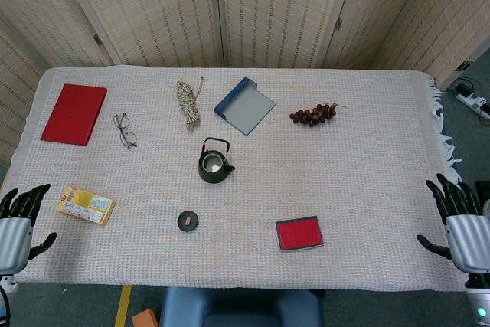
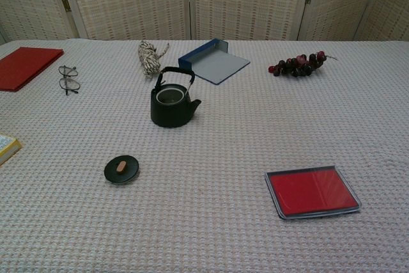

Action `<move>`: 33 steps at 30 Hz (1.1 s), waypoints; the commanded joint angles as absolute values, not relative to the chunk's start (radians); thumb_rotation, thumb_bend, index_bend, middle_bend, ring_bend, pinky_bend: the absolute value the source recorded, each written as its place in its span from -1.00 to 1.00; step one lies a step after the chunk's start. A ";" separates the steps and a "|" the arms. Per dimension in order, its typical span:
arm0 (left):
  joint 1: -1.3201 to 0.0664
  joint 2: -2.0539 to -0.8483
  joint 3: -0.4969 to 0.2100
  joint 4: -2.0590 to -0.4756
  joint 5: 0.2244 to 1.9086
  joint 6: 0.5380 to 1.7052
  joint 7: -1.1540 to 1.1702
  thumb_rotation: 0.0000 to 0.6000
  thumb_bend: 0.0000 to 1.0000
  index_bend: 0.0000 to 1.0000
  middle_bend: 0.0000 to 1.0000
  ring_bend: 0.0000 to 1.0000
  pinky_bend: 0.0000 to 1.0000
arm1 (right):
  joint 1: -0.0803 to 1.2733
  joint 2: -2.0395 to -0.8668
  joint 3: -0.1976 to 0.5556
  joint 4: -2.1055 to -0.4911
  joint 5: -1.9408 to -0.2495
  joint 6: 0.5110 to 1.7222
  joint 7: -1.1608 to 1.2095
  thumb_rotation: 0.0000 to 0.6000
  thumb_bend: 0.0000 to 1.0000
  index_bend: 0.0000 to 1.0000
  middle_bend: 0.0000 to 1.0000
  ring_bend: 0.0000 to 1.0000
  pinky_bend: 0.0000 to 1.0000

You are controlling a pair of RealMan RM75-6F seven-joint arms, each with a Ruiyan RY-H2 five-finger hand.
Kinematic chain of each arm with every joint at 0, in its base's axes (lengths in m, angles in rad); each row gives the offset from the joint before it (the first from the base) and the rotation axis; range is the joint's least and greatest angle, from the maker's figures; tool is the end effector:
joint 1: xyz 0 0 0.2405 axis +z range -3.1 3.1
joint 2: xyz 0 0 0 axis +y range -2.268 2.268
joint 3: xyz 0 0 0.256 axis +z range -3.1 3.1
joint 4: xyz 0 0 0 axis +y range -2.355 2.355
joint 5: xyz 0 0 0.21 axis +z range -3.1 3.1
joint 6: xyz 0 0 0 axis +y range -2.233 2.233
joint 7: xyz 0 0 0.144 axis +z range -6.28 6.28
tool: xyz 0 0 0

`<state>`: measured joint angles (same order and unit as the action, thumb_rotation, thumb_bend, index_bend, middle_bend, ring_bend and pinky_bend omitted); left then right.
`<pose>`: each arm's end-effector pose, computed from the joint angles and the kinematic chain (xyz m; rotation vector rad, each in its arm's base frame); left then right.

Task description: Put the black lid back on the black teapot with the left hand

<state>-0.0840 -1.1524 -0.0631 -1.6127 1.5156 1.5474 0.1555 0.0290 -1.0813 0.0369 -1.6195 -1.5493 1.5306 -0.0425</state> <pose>-0.3016 0.1829 0.1577 -1.3885 -0.7518 -0.8671 -0.3137 -0.1609 0.1718 1.4001 -0.8379 0.8561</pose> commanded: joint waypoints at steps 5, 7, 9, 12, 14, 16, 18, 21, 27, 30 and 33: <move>-0.087 -1.152 -0.065 -1.614 1.516 1.545 0.156 1.00 -0.69 -0.85 -0.79 -0.70 -0.84 | 0.030 -1.080 0.037 -1.622 -1.549 1.529 -0.045 1.00 -0.84 -1.00 -1.00 -0.83 -1.00; -0.092 -1.149 -0.064 -1.613 1.521 1.540 0.153 1.00 -0.68 -0.85 -0.79 -0.70 -0.84 | 0.029 -1.080 0.037 -1.622 -1.550 1.529 -0.046 1.00 -0.84 -1.00 -1.00 -0.83 -1.00; -0.098 -1.145 -0.064 -1.614 1.527 1.533 0.147 1.00 -0.69 -0.84 -0.79 -0.70 -0.84 | 0.029 -1.079 0.037 -1.623 -1.550 1.529 -0.046 1.00 -0.84 -1.00 -1.00 -0.83 -1.00; -0.117 -1.140 -0.069 -1.611 1.550 1.524 0.125 1.00 -0.69 -0.83 -0.78 -0.68 -0.83 | 0.031 -1.077 0.038 -1.626 -1.555 1.532 -0.049 1.00 -0.85 -1.00 -1.00 -0.83 -1.00; -0.134 -1.135 -0.071 -1.610 1.564 1.508 0.102 1.00 -0.69 -0.79 -0.76 -0.66 -0.80 | 0.031 -1.074 0.038 -1.630 -1.559 1.533 -0.052 1.00 -0.85 -1.00 -1.00 -0.83 -1.00; -0.157 -1.130 -0.074 -1.604 1.592 1.496 0.081 1.00 -0.68 -0.74 -0.67 -0.58 -0.74 | 0.031 -1.071 0.038 -1.635 -1.564 1.536 -0.055 1.00 -0.85 -1.00 -1.00 -0.83 -1.00; -0.177 -1.129 -0.079 -1.601 1.614 1.488 0.079 1.00 -0.68 -0.69 -0.53 -0.46 -0.62 | 0.030 -1.068 0.037 -1.640 -1.567 1.539 -0.058 1.00 -0.85 -1.00 -1.00 -0.83 -1.00; -0.221 -1.130 -0.082 -1.587 1.667 1.469 0.059 1.00 -0.68 -0.60 -0.25 -0.17 -0.23 | 0.027 -1.065 0.036 -1.645 -1.570 1.544 -0.061 1.00 -0.85 -1.00 -1.00 -0.83 -1.00; -0.345 -1.111 -0.069 -1.602 1.715 1.300 0.017 1.00 -0.69 -0.55 0.56 0.64 0.55 | 0.023 -1.059 0.032 -1.650 -1.576 1.550 -0.061 1.00 -0.85 -1.00 -1.00 -0.83 -1.00; -0.395 -1.119 -0.069 -1.603 1.722 1.230 0.035 1.00 -0.69 -0.55 0.68 0.73 0.66 | 0.020 -1.056 0.032 -1.649 -1.577 1.555 -0.056 1.00 -0.85 -1.00 -1.00 -0.83 -1.00; -0.441 -1.139 -0.070 -1.612 1.722 1.169 0.069 1.00 -0.69 -0.56 0.75 0.79 0.73 | 0.017 -1.054 0.031 -1.647 -1.578 1.558 -0.052 1.00 -0.85 -1.00 -1.00 -0.82 -1.00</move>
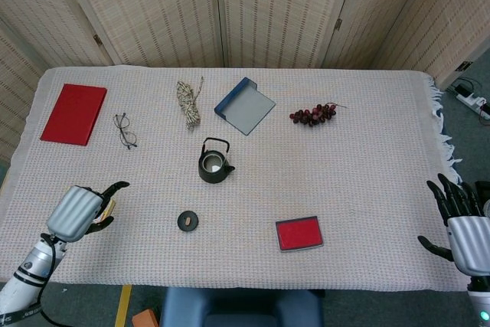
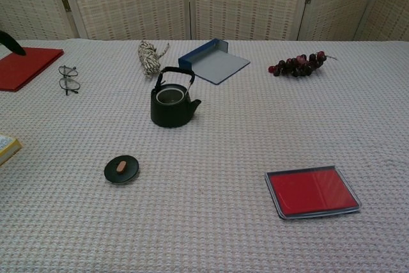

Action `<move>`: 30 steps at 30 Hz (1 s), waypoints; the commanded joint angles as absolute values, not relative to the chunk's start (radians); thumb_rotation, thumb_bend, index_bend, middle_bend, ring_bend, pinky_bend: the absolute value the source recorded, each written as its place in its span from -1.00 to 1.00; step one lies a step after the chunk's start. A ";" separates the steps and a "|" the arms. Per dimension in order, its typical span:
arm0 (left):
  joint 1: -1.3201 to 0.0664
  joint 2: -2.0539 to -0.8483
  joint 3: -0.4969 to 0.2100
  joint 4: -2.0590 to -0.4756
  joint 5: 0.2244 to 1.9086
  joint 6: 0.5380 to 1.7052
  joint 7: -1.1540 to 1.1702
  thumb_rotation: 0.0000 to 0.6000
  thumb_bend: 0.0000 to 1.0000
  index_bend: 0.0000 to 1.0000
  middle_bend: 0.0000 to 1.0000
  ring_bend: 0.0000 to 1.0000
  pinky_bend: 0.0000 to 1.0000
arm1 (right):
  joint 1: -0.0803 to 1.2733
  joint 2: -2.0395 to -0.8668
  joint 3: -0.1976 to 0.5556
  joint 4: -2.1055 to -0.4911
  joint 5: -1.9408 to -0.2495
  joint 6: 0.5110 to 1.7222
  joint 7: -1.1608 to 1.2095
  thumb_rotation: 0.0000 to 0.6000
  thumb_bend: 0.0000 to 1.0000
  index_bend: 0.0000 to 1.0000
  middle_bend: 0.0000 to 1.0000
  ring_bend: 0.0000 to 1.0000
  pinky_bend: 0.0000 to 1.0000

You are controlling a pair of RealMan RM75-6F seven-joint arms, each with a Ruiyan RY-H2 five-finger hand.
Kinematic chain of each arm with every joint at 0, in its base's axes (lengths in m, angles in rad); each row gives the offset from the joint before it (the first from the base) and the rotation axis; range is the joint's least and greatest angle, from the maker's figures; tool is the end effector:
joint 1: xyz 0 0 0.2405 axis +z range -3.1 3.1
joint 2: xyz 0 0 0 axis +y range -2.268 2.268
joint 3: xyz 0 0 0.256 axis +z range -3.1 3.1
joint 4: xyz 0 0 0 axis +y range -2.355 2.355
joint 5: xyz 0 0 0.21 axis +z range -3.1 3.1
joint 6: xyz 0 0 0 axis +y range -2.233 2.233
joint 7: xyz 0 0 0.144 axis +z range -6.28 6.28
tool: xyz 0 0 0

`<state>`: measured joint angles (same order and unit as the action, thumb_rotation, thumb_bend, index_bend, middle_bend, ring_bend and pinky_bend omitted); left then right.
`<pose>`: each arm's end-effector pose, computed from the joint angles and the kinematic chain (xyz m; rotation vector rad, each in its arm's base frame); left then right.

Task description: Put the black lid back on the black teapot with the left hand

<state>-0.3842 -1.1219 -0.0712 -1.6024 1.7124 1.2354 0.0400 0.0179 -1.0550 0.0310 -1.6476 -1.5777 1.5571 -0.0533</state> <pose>-0.2330 0.2587 0.1177 -1.8850 -0.6714 -1.0016 -0.3069 -0.1560 0.1784 1.4100 -0.8117 0.8686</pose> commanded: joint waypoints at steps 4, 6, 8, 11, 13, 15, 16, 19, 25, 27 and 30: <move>-0.487 -1.178 -0.074 -1.619 1.711 1.109 0.135 1.00 -0.69 -0.57 0.79 0.83 0.74 | 0.013 -1.054 0.031 -1.641 -1.576 1.563 -0.043 1.00 -0.84 -1.00 -1.00 -0.82 -1.00; -0.506 -1.196 -0.074 -1.628 1.693 1.073 0.164 1.00 -0.69 -0.58 0.80 0.84 0.74 | 0.011 -1.054 0.031 -1.636 -1.575 1.564 -0.037 1.00 -0.84 -1.00 -1.00 -0.82 -1.00; -0.522 -1.213 -0.075 -1.631 1.679 1.049 0.188 1.00 -0.69 -0.59 0.80 0.84 0.74 | 0.010 -1.055 0.031 -1.632 -1.575 1.565 -0.033 1.00 -0.85 -1.00 -1.00 -0.81 -1.00; -0.545 -1.247 -0.074 -1.627 1.658 1.012 0.225 1.00 -0.69 -0.58 0.81 0.84 0.74 | 0.009 -1.057 0.031 -1.625 -1.573 1.565 -0.026 1.00 -0.85 -1.00 -1.00 -0.81 -1.00; -0.561 -1.272 -0.071 -1.621 1.640 0.983 0.252 1.00 -0.69 -0.56 0.81 0.85 0.74 | 0.009 -1.058 0.031 -1.622 -1.571 1.564 -0.023 1.00 -0.85 -1.00 -1.00 -0.81 -1.00; -0.572 -1.294 -0.069 -1.618 1.617 0.958 0.277 1.00 -0.69 -0.55 0.81 0.85 0.75 | 0.008 -1.058 0.031 -1.620 -1.572 1.565 -0.021 1.00 -0.85 -1.00 -1.00 -0.81 -1.00; -0.579 -1.308 -0.068 -1.616 1.598 0.939 0.297 1.00 -0.68 -0.55 0.81 0.85 0.75 | 0.007 -1.058 0.031 -1.619 -1.572 1.567 -0.018 1.00 -0.85 -1.00 -1.00 -0.81 -1.00; -0.593 -1.336 -0.068 -1.613 1.546 0.899 0.357 1.00 -0.68 -0.54 0.82 0.86 0.75 | 0.006 -1.057 0.031 -1.615 -1.574 1.569 -0.012 1.00 -0.85 -1.00 -1.00 -0.81 -1.00; -0.616 -1.381 -0.078 -1.613 1.457 0.865 0.421 1.00 -0.68 -0.54 0.83 0.86 0.75 | 0.001 -1.054 0.033 -1.611 -1.574 1.577 -0.002 1.00 -0.84 -1.00 -1.00 -0.80 -1.00; -0.624 -1.393 -0.077 -1.612 1.435 0.857 0.442 1.00 -0.68 -0.54 0.83 0.86 0.75 | 0.000 -1.054 0.032 -1.608 -1.575 1.579 0.002 1.00 -0.84 -1.00 -1.00 -0.80 -1.00; -0.633 -1.413 -0.077 -1.613 1.403 0.850 0.465 1.00 -0.68 -0.54 0.83 0.86 0.75 | -0.003 -1.056 0.031 -1.602 -1.572 1.579 0.009 1.00 -0.84 -1.00 -1.00 -0.80 -1.00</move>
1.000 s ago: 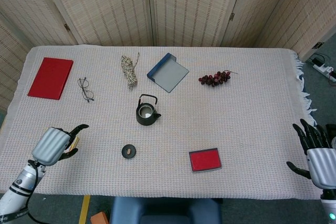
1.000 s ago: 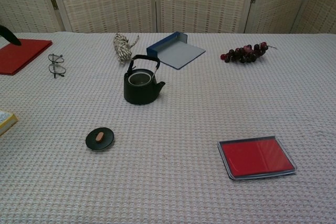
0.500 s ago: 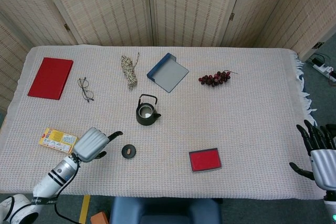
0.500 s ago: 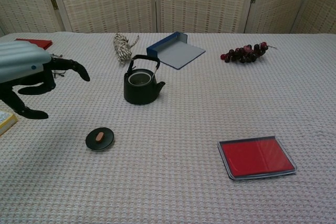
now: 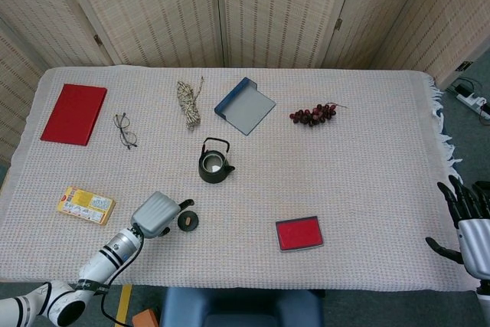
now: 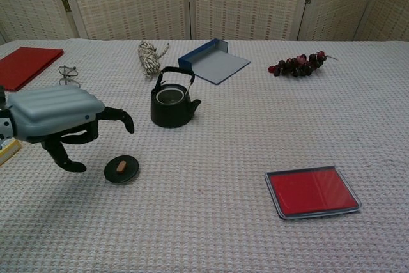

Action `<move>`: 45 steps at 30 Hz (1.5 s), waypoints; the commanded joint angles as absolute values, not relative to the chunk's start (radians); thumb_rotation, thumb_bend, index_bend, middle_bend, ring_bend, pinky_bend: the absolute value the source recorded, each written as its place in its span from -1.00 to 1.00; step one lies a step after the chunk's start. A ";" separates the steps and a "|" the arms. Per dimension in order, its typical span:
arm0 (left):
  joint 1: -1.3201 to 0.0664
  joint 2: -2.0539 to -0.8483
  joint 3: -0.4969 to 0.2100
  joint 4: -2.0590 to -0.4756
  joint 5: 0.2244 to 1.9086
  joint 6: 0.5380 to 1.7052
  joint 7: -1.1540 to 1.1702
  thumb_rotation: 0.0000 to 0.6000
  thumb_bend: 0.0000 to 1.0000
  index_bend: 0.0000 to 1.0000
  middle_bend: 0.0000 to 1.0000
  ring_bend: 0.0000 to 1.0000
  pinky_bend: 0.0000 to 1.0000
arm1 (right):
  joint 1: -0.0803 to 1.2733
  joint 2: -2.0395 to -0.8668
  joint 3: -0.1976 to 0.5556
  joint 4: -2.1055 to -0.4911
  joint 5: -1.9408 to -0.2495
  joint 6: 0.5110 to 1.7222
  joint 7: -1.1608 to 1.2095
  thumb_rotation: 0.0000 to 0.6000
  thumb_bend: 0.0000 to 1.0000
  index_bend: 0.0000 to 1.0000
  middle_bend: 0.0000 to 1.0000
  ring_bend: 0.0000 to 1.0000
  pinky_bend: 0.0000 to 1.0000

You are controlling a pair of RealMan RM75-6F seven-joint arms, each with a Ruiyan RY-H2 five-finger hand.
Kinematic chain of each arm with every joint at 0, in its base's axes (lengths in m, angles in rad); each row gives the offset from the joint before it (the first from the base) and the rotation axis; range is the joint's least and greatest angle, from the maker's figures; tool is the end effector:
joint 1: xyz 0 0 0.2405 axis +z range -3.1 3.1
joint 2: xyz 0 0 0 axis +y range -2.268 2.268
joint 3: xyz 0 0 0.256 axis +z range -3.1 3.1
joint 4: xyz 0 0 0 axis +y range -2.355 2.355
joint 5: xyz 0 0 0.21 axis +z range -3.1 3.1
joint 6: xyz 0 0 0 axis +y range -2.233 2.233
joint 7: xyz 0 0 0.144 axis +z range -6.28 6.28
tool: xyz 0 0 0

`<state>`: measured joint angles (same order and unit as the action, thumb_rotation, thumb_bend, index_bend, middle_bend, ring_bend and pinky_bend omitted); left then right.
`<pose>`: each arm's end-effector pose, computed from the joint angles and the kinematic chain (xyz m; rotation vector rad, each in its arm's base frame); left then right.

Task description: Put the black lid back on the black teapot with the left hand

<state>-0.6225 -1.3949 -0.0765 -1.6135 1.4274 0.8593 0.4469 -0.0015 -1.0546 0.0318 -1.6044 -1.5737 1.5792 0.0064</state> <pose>-0.1725 0.2849 -0.0050 -2.1952 -0.6545 -0.7543 -0.3171 -0.1501 0.1858 1.3790 -0.8206 0.8781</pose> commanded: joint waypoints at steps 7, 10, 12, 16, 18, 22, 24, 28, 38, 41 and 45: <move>-0.654 -1.458 -0.068 -1.593 1.353 0.842 0.503 1.00 -0.68 -0.52 0.83 0.86 0.75 | -0.007 -1.060 0.032 -1.584 -1.569 1.582 0.027 1.00 -0.85 -1.00 -1.00 -0.80 -1.00; -0.660 -1.474 -0.068 -1.582 1.329 0.842 0.513 1.00 -0.68 -0.50 0.83 0.86 0.75 | -0.010 -1.061 0.032 -1.578 -1.569 1.585 0.033 1.00 -0.85 -1.00 -1.00 -0.80 -1.00; -0.664 -1.483 -0.066 -1.575 1.314 0.843 0.518 1.00 -0.68 -0.49 0.83 0.86 0.75 | -0.011 -1.062 0.032 -1.573 -1.567 1.586 0.039 1.00 -0.85 -1.00 -1.00 -0.80 -1.00; -0.669 -1.498 -0.064 -1.563 1.290 0.843 0.515 1.00 -0.68 -0.47 0.83 0.86 0.75 | -0.013 -1.064 0.032 -1.564 -1.565 1.586 0.050 1.00 -0.84 -1.00 -1.00 -0.80 -1.00; -0.672 -1.503 -0.062 -1.557 1.282 0.846 0.521 1.00 -0.68 -0.45 0.83 0.86 0.75 | -0.013 -1.065 0.032 -1.560 -1.565 1.586 0.054 1.00 -0.84 -1.00 -1.00 -0.80 -1.00; -0.679 -1.513 -0.058 -1.545 1.262 0.848 0.529 1.00 -0.68 -0.43 0.83 0.86 0.75 | -0.016 -1.067 0.033 -1.553 -1.565 1.591 0.061 1.00 -0.85 -1.00 -1.00 -0.80 -1.00; -0.681 -1.517 -0.055 -1.540 1.256 0.849 0.530 1.00 -0.68 -0.42 0.83 0.86 0.75 | -0.018 -1.067 0.034 -1.551 -1.564 1.593 0.064 1.00 -0.84 -1.00 -1.00 -0.80 -1.00; -0.686 -1.523 -0.048 -1.530 1.240 0.849 0.532 1.00 -0.68 -0.41 0.83 0.86 0.75 | -0.021 -1.069 0.034 -1.545 -1.562 1.596 0.071 1.00 -0.85 -1.00 -1.00 -0.80 -1.00; -0.696 -1.534 -0.040 -1.514 1.235 0.852 0.501 1.00 -0.62 -0.31 0.84 0.86 0.75 | -0.026 -1.072 0.036 -1.538 -1.563 1.604 0.079 1.00 -0.85 -1.00 -1.00 -0.80 -1.00; -0.699 -1.535 -0.038 -1.509 1.234 0.851 0.492 1.00 -0.55 -0.28 0.85 0.87 0.75 | -0.029 -1.072 0.035 -1.537 -1.563 1.606 0.081 1.00 -0.85 -1.00 -1.00 -0.80 -1.00; -0.703 -1.537 -0.035 -1.500 1.231 0.852 0.486 1.00 -0.52 -0.21 0.85 0.87 0.75 | -0.032 -1.073 0.037 -1.535 -1.564 1.614 0.084 1.00 -0.84 -1.00 -1.00 -0.80 -1.00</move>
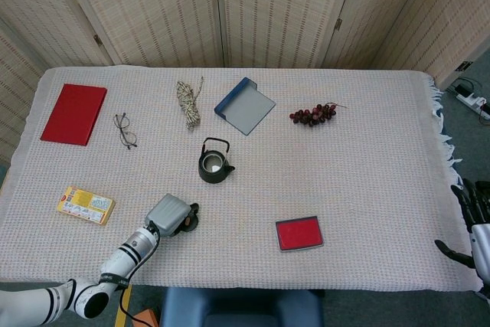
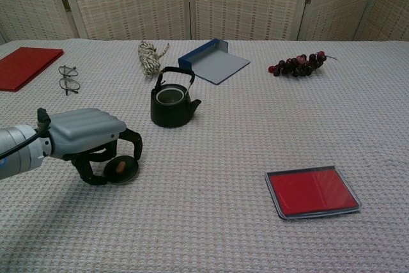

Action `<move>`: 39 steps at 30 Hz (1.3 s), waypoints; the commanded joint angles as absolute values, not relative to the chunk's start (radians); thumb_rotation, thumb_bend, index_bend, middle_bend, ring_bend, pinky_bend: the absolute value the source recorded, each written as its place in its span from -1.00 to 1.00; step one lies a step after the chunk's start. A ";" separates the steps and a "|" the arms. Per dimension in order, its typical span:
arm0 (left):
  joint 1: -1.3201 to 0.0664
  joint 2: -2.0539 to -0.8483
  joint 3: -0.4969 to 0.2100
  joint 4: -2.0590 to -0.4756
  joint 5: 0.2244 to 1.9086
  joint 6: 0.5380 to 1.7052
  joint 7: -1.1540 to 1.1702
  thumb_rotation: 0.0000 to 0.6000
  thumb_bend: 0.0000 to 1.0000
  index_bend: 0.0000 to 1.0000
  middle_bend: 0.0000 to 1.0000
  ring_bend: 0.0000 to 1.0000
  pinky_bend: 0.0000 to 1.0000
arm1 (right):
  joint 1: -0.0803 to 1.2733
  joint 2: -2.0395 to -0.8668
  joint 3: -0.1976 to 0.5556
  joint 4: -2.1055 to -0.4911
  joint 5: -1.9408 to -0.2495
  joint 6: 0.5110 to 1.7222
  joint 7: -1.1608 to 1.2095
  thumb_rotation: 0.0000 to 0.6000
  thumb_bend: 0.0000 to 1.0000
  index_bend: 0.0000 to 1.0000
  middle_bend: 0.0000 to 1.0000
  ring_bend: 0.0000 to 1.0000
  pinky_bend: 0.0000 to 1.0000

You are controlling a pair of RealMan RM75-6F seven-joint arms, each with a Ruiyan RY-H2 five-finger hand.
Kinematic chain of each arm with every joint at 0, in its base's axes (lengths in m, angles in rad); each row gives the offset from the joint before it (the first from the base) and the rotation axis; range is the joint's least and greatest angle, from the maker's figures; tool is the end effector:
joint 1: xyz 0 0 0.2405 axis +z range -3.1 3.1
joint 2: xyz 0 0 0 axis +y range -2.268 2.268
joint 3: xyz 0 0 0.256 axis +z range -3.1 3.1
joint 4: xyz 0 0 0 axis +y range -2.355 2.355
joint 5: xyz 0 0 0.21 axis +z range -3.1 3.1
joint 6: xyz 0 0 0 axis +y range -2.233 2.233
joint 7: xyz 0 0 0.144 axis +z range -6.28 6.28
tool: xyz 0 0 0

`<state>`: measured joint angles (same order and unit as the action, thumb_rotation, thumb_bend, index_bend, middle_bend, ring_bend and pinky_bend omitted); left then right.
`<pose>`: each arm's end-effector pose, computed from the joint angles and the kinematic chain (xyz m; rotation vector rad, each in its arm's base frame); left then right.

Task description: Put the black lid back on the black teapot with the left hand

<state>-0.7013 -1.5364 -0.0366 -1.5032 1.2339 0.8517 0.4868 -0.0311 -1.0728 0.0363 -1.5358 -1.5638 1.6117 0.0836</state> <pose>-0.1732 0.2945 -0.0464 -2.1780 -0.7722 -0.6841 -0.3315 -0.1409 0.1922 1.3286 -0.8322 0.8947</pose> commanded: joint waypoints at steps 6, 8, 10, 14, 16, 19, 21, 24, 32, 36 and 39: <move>-0.703 -1.533 -0.034 -1.503 1.228 0.859 0.472 1.00 -0.51 -0.19 0.86 0.88 0.75 | -0.034 -1.075 0.037 -1.531 -1.567 1.618 0.088 1.00 -0.84 -1.00 -1.00 -0.79 -1.00; -0.703 -1.529 -0.035 -1.505 1.227 0.863 0.465 1.00 -0.45 -0.17 0.86 0.88 0.75 | -0.034 -1.075 0.038 -1.530 -1.567 1.617 0.090 1.00 -0.85 -1.00 -1.00 -0.79 -1.00; -0.703 -1.522 -0.037 -1.508 1.225 0.867 0.458 1.00 -0.40 -0.15 0.86 0.88 0.75 | -0.034 -1.076 0.037 -1.528 -1.568 1.617 0.091 1.00 -0.85 -1.00 -1.00 -0.79 -1.00; -0.703 -1.495 -0.051 -1.528 1.225 0.884 0.446 1.00 -0.37 -0.15 0.86 0.89 0.75 | -0.036 -1.076 0.038 -1.527 -1.569 1.619 0.092 1.00 -0.84 -1.00 -1.00 -0.79 -1.00; -0.705 -1.471 -0.065 -1.549 1.222 0.893 0.435 1.00 -0.37 -0.15 0.86 0.89 0.75 | -0.036 -1.075 0.038 -1.527 -1.571 1.621 0.092 1.00 -0.84 -1.00 -1.00 -0.78 -1.00; -0.718 -1.432 -0.094 -1.581 1.208 0.897 0.426 1.00 -0.37 -0.15 0.86 0.89 0.75 | -0.036 -1.074 0.038 -1.529 -1.573 1.621 0.090 1.00 -0.84 -1.00 -1.00 -0.78 -1.00; -0.733 -1.409 -0.122 -1.597 1.190 0.890 0.419 1.00 -0.37 -0.15 0.86 0.89 0.75 | -0.037 -1.073 0.037 -1.531 -1.576 1.623 0.089 1.00 -0.85 -1.00 -1.00 -0.78 -1.00; -0.760 -1.391 -0.160 -1.600 1.158 0.874 0.408 1.00 -0.37 -0.15 0.86 0.89 0.75 | -0.038 -1.072 0.036 -1.534 -1.579 1.626 0.088 1.00 -0.85 -1.00 -1.00 -0.78 -1.00; -0.864 -1.410 -0.231 -1.530 1.025 0.803 0.439 1.00 -0.37 -0.15 0.87 0.89 0.75 | -0.042 -1.073 0.033 -1.530 -1.577 1.626 0.091 1.00 -0.84 -1.00 -1.00 -0.78 -1.00; -0.915 -1.442 -0.248 -1.471 0.953 0.780 0.464 1.00 -0.37 -0.15 0.87 0.89 0.75 | -0.051 -1.071 0.032 -1.529 -1.575 1.636 0.094 1.00 -0.85 -1.00 -1.00 -0.78 -1.00; -0.945 -1.461 -0.255 -1.439 0.910 0.768 0.478 1.00 -0.37 -0.15 0.87 0.89 0.75 | -0.056 -1.073 0.033 -1.525 -1.575 1.645 0.097 1.00 -0.85 -1.00 -0.99 -0.77 -1.00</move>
